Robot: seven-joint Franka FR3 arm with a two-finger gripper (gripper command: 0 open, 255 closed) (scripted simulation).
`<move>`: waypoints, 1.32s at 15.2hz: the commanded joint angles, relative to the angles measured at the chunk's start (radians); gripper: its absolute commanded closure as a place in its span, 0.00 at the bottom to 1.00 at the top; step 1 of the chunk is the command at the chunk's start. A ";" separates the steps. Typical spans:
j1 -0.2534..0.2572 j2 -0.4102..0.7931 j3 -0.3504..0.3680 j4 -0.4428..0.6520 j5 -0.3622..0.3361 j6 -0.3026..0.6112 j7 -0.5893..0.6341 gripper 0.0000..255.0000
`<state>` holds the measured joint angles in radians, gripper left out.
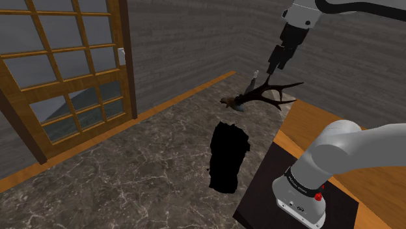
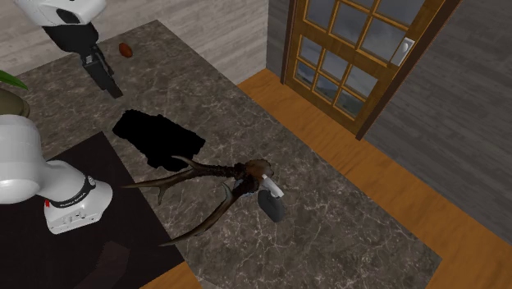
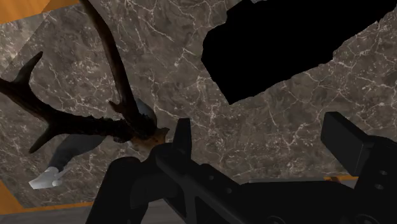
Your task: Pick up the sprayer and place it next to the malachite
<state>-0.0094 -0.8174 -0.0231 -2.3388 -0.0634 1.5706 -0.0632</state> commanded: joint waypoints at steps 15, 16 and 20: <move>-0.205 0.306 0.090 -0.143 -0.112 0.577 0.456 0.00; -0.223 0.337 0.097 -0.141 -0.127 0.613 0.494 0.00; -0.299 0.462 0.121 -0.119 -0.202 0.741 0.653 0.00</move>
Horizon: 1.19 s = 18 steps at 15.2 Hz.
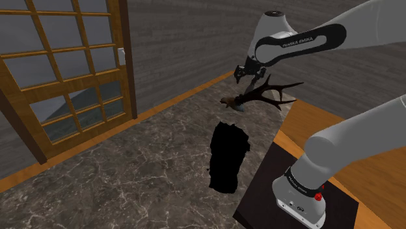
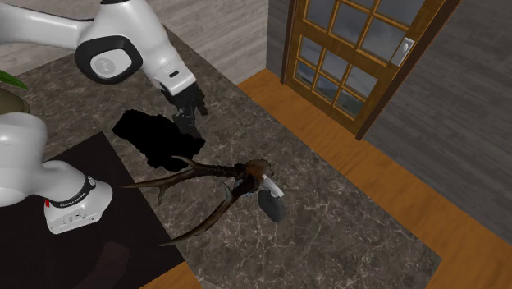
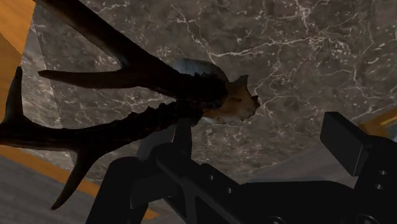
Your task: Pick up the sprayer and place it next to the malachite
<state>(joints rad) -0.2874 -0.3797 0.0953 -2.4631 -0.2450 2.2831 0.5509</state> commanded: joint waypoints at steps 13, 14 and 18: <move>-0.212 0.429 -0.004 0.212 -0.397 0.248 0.653 0.00; -0.217 0.457 -0.014 0.233 -0.424 0.254 0.699 0.00; -0.231 0.565 -0.064 0.321 -0.517 0.272 0.870 0.00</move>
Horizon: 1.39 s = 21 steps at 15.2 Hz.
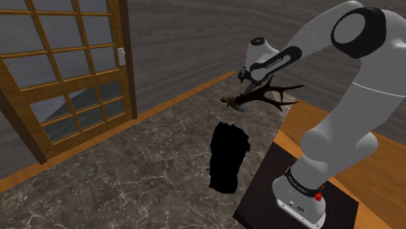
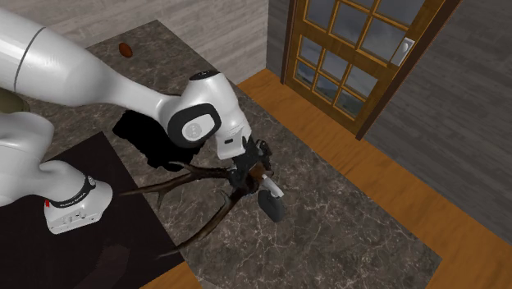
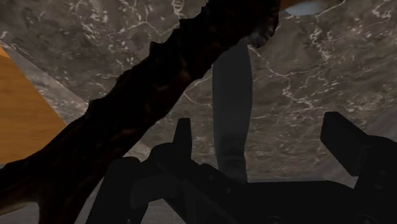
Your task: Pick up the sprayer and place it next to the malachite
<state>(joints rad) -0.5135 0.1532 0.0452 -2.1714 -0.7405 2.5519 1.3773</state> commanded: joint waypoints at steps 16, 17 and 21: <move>-0.017 0.165 -0.063 0.106 -0.098 0.066 0.136 0.00; -0.017 0.165 -0.063 0.106 -0.098 0.066 0.136 0.00; -0.017 0.165 -0.063 0.106 -0.098 0.066 0.136 1.00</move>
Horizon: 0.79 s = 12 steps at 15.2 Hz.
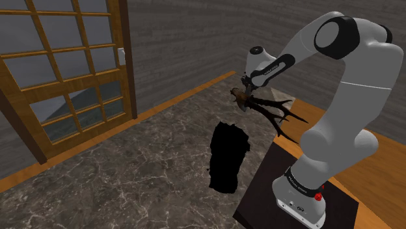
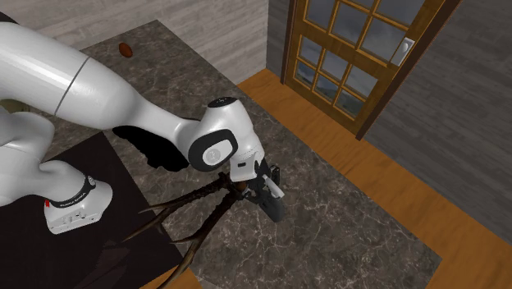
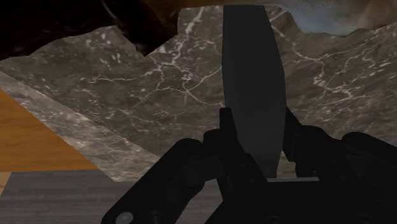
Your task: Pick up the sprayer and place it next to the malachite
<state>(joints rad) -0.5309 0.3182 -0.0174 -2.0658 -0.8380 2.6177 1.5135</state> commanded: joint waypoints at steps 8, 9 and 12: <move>-0.004 -0.019 0.007 0.000 0.020 -0.015 -0.023 1.00; -0.006 -0.028 0.011 0.000 0.030 -0.023 -0.034 1.00; -0.011 -0.055 0.020 0.003 0.059 -0.048 -0.067 1.00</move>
<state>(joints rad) -0.5404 0.2716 -0.0004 -2.0647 -0.7893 2.5786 1.4579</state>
